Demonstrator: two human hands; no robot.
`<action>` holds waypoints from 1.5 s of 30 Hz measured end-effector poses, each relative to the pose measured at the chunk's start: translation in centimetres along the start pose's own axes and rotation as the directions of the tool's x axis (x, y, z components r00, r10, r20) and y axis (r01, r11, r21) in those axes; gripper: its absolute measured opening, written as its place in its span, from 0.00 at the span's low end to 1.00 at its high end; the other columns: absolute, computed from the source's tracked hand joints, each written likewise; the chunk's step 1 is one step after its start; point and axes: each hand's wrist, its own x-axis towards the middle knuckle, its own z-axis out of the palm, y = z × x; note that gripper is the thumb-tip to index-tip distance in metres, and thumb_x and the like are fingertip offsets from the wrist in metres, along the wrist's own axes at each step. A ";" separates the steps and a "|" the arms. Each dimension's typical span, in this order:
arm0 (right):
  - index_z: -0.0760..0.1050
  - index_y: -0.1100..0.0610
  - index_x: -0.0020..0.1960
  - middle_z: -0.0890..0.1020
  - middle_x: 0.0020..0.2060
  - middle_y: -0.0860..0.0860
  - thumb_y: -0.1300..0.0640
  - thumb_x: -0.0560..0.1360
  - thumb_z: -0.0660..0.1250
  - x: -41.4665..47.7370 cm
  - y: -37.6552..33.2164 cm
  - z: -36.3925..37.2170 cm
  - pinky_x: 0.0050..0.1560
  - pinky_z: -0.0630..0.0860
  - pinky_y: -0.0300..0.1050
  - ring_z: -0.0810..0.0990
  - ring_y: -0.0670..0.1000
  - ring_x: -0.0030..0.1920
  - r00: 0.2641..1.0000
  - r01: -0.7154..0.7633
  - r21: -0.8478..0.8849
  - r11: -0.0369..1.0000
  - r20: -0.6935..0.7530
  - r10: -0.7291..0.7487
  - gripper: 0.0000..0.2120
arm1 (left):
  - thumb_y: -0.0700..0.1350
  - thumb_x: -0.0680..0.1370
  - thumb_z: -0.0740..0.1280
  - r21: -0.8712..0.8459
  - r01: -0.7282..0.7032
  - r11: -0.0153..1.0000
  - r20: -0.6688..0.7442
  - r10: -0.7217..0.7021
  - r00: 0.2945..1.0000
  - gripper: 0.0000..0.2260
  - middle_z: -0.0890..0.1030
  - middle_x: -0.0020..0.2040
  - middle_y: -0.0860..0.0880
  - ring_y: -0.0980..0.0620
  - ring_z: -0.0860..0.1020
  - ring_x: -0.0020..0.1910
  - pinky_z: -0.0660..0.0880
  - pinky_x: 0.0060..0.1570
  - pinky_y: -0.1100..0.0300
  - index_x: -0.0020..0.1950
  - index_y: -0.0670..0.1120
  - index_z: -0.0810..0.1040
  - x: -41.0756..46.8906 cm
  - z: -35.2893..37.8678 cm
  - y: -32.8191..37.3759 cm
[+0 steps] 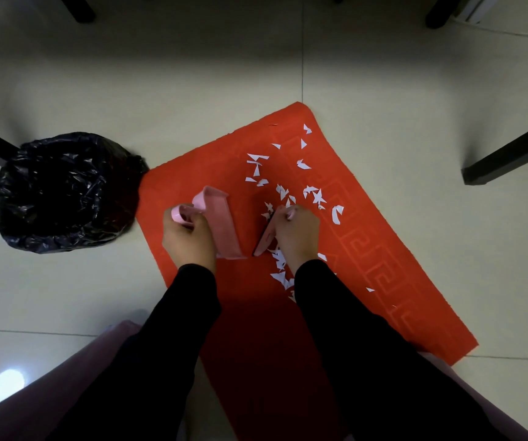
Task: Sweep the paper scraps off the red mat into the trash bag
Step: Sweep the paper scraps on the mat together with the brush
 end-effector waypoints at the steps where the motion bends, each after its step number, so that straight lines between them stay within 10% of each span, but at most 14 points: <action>1: 0.60 0.48 0.27 0.67 0.23 0.45 0.65 0.75 0.61 0.0 -0.3 0.0 0.25 0.61 0.31 0.65 0.42 0.23 1.000 0.009 0.018 1.000 -0.011 -0.009 0.22 | 0.42 0.80 0.59 -0.004 0.004 1.000 0.000 -0.004 1.000 0.09 0.71 0.35 0.58 0.64 0.70 0.32 0.66 0.29 0.81 0.55 0.40 0.76 0.0 0.0 0.0; 7: 0.77 0.67 0.42 0.81 0.37 0.61 0.59 0.77 0.62 -0.2 -1.2 1.0 0.36 0.77 0.50 0.76 0.53 0.32 0.996 0.026 0.020 0.999 0.086 -0.028 0.11 | 0.42 0.80 0.59 0.000 0.002 1.000 0.005 -0.002 1.000 0.09 0.72 0.35 0.58 0.63 0.71 0.33 0.67 0.29 0.80 0.54 0.40 0.76 -0.3 0.0 -0.1; 13: 0.76 0.62 0.39 0.76 0.31 0.52 0.61 0.78 0.60 -0.1 0.5 -0.2 0.25 0.65 0.30 0.71 0.45 0.27 0.990 -0.096 0.060 0.994 0.105 0.089 0.11 | 0.41 0.80 0.60 0.017 -0.009 1.000 -0.004 0.009 1.000 0.09 0.71 0.34 0.57 0.63 0.70 0.32 0.66 0.29 0.81 0.54 0.39 0.76 0.1 -0.2 -0.1; 17: 0.65 0.58 0.28 0.67 0.22 0.49 0.63 0.75 0.62 -0.4 0.1 -0.8 0.22 0.60 0.31 0.63 0.44 0.21 0.998 -0.055 0.007 0.998 -0.009 0.055 0.18 | 0.41 0.79 0.60 0.013 -0.003 1.000 -0.007 0.004 1.000 0.09 0.71 0.34 0.57 0.63 0.70 0.32 0.66 0.28 0.80 0.54 0.38 0.76 -0.1 -0.1 0.0; 35: 0.74 0.70 0.38 0.80 0.34 0.65 0.60 0.75 0.61 0.9 -1.0 -0.8 0.36 0.76 0.55 0.78 0.65 0.35 0.995 0.067 -0.004 0.998 -0.078 -0.067 0.14 | 0.42 0.79 0.59 -0.008 0.011 1.000 -0.011 -0.011 1.000 0.09 0.71 0.34 0.57 0.62 0.71 0.32 0.66 0.26 0.80 0.54 0.39 0.76 0.3 0.1 0.0; 45: 0.80 0.59 0.46 0.83 0.40 0.53 0.62 0.75 0.67 3.8 -3.3 -1.8 0.39 0.78 0.42 0.82 0.52 0.39 0.987 0.157 -0.021 0.987 0.020 -0.156 0.04 | 0.42 0.80 0.58 -0.046 0.007 0.999 -0.028 -0.008 1.000 0.05 0.72 0.34 0.56 0.59 0.72 0.33 0.69 0.29 0.77 0.50 0.45 0.74 1.4 1.8 0.1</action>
